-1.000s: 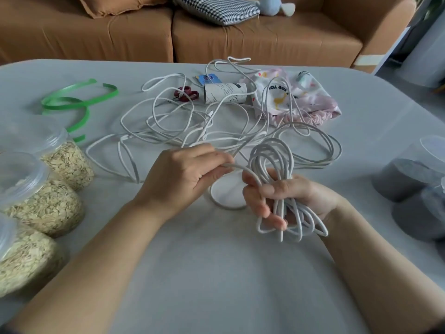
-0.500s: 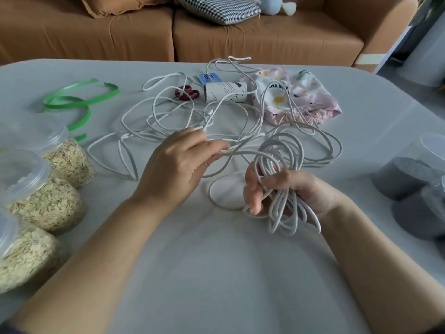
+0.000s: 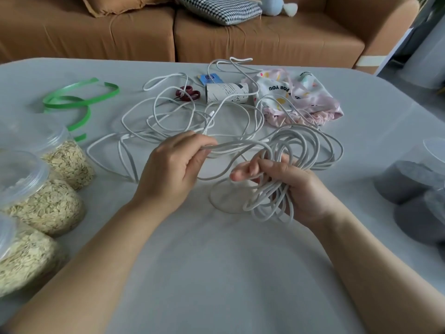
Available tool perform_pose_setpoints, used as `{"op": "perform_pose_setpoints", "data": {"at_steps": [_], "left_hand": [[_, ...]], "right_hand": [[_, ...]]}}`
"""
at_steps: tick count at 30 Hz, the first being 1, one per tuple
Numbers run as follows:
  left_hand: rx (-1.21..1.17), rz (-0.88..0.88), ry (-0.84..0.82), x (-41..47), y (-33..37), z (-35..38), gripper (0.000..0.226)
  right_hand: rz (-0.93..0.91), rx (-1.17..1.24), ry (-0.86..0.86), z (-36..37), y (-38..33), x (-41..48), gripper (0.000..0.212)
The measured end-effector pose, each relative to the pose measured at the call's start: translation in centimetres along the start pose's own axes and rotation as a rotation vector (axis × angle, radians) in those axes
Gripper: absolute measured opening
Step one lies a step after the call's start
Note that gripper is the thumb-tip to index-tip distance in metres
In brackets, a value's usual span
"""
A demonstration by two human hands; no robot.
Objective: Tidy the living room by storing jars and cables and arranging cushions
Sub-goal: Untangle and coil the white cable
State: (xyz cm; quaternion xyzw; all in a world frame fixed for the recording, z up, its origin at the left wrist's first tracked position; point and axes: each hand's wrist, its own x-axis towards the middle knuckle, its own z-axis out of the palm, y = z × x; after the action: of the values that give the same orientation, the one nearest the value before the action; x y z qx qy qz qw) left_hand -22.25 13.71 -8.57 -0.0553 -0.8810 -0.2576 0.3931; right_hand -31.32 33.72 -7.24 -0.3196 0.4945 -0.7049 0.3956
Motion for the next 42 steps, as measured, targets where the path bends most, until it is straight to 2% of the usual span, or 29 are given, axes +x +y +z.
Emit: {"op": "perform_pose_setpoints", "data": {"at_steps": [3,6,8,11,13,15,17,21,26,32,37,42], "left_hand": [[0.014,-0.005,-0.005,0.2,0.3,0.2,0.027],[0.070,0.026,0.135,0.6,0.8,-0.2,0.037],[0.112,0.053,0.210,0.7,1.1,-0.3,0.027],[0.076,0.110,0.086,0.2,1.2,0.4,0.011],[-0.010,0.119,-0.059,0.0,1.4,1.0,0.014],[-0.072,0.104,-0.136,-0.1,1.9,1.4,0.018],[-0.091,0.112,-0.139,-0.2,2.4,1.6,0.019],[-0.134,0.060,-0.041,-0.2,2.7,1.4,0.015],[-0.119,0.064,-0.207,-0.3,2.7,1.8,0.027],[-0.103,0.118,-0.131,-0.1,3.5,1.5,0.016],[0.131,0.322,-0.147,-0.2,4.2,1.6,0.017],[0.285,0.460,-0.153,0.0,5.1,1.8,0.025]], "right_hand": [[-0.040,0.101,0.054,0.5,0.0,0.3,0.022],[-0.112,0.288,0.197,0.6,-0.4,0.6,0.019],[-0.142,0.354,0.288,0.4,-0.8,0.6,0.021],[-0.158,0.368,0.342,0.1,-0.8,0.7,0.034],[-0.153,0.320,0.358,0.0,-0.5,0.7,0.038],[-0.140,0.240,0.373,-0.1,-0.2,0.7,0.035],[-0.128,0.174,0.380,-0.4,0.0,0.5,0.036],[-0.112,0.180,0.320,-0.7,0.1,0.5,0.040],[-0.153,0.261,0.296,-0.1,-0.2,0.7,0.030],[-0.176,0.301,0.381,0.9,-0.1,0.8,0.024],[-0.084,0.429,0.439,0.9,0.0,0.9,0.011],[-0.042,0.408,0.579,1.3,0.2,1.0,0.025]]}}
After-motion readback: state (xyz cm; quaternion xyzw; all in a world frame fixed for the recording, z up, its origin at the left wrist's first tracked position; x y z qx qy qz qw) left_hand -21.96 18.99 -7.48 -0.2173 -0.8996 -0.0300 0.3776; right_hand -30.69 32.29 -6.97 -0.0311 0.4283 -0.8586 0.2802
